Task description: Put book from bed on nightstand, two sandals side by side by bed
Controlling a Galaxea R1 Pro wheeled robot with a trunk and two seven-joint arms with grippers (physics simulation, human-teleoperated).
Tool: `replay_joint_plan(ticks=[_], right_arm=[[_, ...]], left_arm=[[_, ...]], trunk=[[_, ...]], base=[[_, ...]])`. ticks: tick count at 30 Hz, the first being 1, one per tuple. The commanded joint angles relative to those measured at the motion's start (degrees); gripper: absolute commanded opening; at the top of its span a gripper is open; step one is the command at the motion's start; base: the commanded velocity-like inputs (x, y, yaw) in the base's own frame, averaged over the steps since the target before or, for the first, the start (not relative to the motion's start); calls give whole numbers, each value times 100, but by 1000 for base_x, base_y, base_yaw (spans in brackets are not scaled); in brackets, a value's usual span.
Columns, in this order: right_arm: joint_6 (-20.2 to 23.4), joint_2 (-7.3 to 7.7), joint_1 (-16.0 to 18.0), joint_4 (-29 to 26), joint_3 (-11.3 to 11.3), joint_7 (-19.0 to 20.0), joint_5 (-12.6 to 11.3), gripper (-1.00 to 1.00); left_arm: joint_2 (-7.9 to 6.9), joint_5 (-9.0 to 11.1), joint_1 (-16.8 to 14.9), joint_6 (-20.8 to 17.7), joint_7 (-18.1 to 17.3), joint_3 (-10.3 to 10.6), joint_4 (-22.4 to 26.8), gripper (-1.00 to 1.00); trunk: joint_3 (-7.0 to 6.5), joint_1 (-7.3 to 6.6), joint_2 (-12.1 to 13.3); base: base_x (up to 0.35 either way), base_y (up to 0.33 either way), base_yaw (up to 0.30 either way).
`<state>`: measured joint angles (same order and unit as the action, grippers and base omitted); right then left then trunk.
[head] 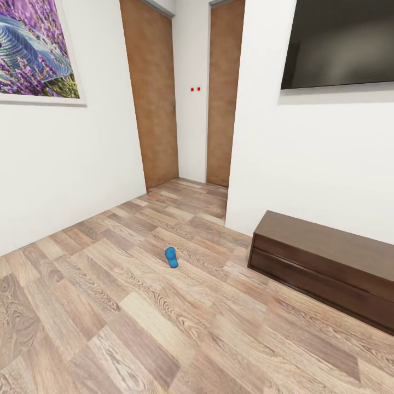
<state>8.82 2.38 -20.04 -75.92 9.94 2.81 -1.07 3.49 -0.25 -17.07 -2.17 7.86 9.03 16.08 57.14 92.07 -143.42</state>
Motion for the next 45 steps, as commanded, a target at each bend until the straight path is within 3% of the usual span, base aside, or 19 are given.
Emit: replay_joint_plan(ticks=[1,4,13,35,42,45], right_arm=[[31,-1,3,-4,8,29,-10,100],[32,-1,13,12,8,28,-9,100],[42,-1,24,32,8,27,-8,100],[60,24,28,138,30,24,-2,100],[72,64,101,-96,279,35,-12,100],[115,52,120,-530,537,49,-14,100]], left_arm=[[15,-2,-2,-29,109,98,7,100],[58,-2,-6,-87,278,212,13,100],[90,-9,-99,-321,489,316,40,100],[43,-19,-249,-517,543,666,44,100],[39,-19,-309,-520,548,713,44,100],[38,-19,-320,-521,554,759,44,100]], trunk=[[4,-1,-2],[4,-1,-2],[204,22,-14],[204,22,-14],[204,22,-14],[204,22,-14]], base=[[0,0,0],[0,0,0],[0,0,0],[0,0,0],[0,0,0],[0,0,0]])
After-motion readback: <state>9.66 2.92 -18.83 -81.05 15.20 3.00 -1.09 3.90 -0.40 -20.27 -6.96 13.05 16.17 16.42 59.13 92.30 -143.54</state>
